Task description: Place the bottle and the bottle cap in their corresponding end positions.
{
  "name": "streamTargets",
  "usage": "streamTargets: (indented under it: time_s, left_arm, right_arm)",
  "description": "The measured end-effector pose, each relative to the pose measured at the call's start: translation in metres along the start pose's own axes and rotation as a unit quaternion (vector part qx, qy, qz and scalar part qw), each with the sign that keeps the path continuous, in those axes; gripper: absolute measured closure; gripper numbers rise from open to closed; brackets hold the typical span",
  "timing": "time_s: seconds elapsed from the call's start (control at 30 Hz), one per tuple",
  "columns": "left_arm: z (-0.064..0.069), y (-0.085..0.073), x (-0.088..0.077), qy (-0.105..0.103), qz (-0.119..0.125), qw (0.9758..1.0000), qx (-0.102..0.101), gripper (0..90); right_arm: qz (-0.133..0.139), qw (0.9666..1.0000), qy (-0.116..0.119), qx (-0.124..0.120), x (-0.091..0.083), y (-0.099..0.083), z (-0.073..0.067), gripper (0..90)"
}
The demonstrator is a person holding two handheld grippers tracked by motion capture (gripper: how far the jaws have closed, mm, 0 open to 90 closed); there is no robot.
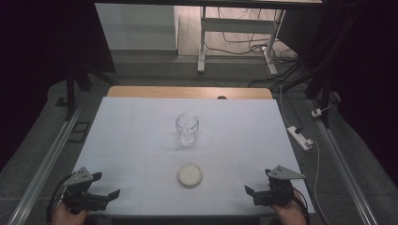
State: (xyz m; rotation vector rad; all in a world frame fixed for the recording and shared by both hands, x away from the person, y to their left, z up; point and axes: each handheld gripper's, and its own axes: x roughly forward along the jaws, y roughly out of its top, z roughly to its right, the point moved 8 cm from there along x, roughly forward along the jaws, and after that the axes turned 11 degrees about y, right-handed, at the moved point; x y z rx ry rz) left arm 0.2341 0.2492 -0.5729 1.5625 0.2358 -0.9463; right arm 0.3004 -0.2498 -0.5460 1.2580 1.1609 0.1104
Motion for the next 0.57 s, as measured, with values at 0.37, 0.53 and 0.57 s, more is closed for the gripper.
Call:
streamTargets:
  time_s: [0.37, 0.53, 0.57]
  left_arm:
    - [-0.004, -0.011, -0.008, 0.017, -0.008, 0.9998, -0.012, 0.0]
    - [-0.005, -0.013, -0.009, 0.019, -0.011, 0.9996, -0.018, 0.0]
    - [-0.005, -0.013, -0.009, 0.019, -0.013, 0.9996, -0.017, 0.0]
  right_arm:
    - [-0.026, 0.9991, -0.026, 0.02, -0.014, -0.018, 0.007, 0.0]
    - [-0.033, 0.9988, -0.03, 0.021, -0.016, -0.021, 0.006, 0.0]
    - [-0.034, 0.9988, -0.03, 0.021, -0.016, -0.022, 0.007, 0.0]
